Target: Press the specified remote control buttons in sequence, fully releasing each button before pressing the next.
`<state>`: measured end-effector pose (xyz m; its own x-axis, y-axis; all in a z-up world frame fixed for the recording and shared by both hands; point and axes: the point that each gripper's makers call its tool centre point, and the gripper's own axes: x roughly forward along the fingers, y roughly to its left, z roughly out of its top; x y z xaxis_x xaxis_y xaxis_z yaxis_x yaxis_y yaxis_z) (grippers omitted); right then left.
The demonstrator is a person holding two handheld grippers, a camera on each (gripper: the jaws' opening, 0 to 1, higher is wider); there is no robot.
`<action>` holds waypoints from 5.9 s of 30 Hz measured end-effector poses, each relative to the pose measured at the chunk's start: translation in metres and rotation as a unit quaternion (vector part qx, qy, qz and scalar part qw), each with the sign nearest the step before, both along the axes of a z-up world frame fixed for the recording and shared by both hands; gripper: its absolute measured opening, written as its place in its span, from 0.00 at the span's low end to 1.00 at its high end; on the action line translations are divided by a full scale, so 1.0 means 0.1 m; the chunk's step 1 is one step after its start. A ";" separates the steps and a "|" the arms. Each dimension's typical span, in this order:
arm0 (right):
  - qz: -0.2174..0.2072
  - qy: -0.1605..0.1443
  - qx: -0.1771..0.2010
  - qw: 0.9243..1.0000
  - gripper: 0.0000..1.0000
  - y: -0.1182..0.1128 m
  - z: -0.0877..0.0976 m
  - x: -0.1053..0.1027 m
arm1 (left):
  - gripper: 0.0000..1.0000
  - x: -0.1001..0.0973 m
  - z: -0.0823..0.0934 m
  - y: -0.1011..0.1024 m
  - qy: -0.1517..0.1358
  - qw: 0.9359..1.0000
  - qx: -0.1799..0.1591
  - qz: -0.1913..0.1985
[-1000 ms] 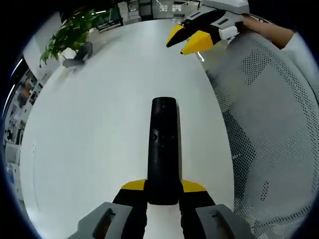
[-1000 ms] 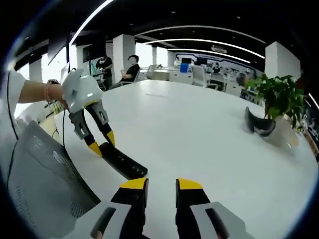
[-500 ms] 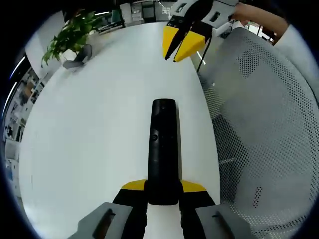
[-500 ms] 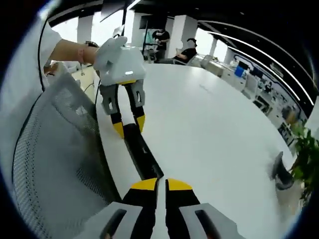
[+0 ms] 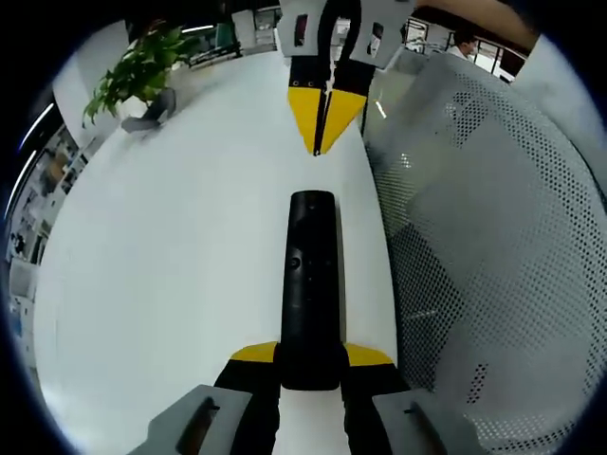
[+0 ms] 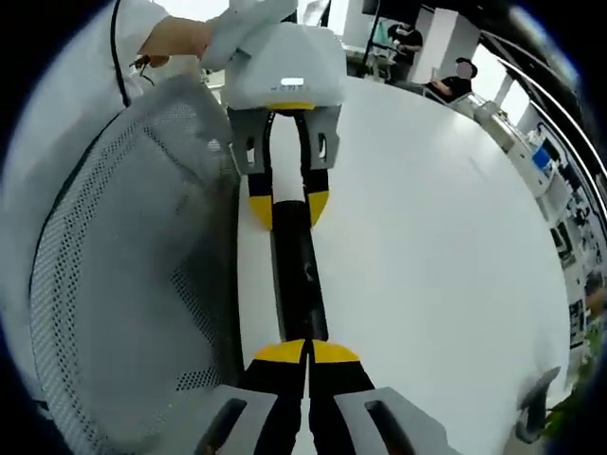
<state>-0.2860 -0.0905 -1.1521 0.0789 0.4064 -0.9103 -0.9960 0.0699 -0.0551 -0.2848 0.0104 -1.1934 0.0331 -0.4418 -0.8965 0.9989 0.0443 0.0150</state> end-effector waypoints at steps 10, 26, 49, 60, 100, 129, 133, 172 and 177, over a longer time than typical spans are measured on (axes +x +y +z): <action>0.019 0.031 -0.025 0.999 0.00 0.03 -0.22 0.03 | 0.23 0.00 0.00 0.00 0.002 1.000 -0.008 0.006; 0.032 0.030 -0.054 0.998 0.00 0.04 -0.33 0.03 | 0.23 0.01 -0.01 -0.01 0.004 1.000 -0.017 0.010; -0.067 -0.011 0.090 0.994 0.00 0.04 -0.30 0.07 | 0.24 0.00 0.00 -0.01 0.009 1.000 -0.016 0.007; -0.048 -0.006 0.075 0.996 0.00 0.14 -0.29 0.02 | 0.24 0.00 0.00 -0.02 0.009 1.000 -0.018 0.009; 0.041 -0.002 0.004 0.999 0.00 0.29 -0.32 0.02 | 0.24 0.00 0.00 -0.01 0.014 1.000 -0.016 0.001; 0.039 0.005 0.059 0.998 0.07 0.31 -0.30 0.00 | 0.24 0.00 0.00 -0.01 0.012 1.000 -0.027 0.002; 0.077 -0.002 0.006 0.997 0.07 0.31 -0.32 -0.01 | 0.24 0.00 0.00 -0.01 0.009 0.999 -0.033 0.003; 0.038 0.020 -0.019 0.999 0.07 0.36 -0.33 0.00 | 0.23 -0.02 0.02 -0.01 0.006 0.996 -0.091 0.009; -0.010 0.027 0.088 0.996 0.07 0.37 -0.30 0.01 | 0.23 -0.02 0.02 -0.01 0.006 0.995 -0.094 0.011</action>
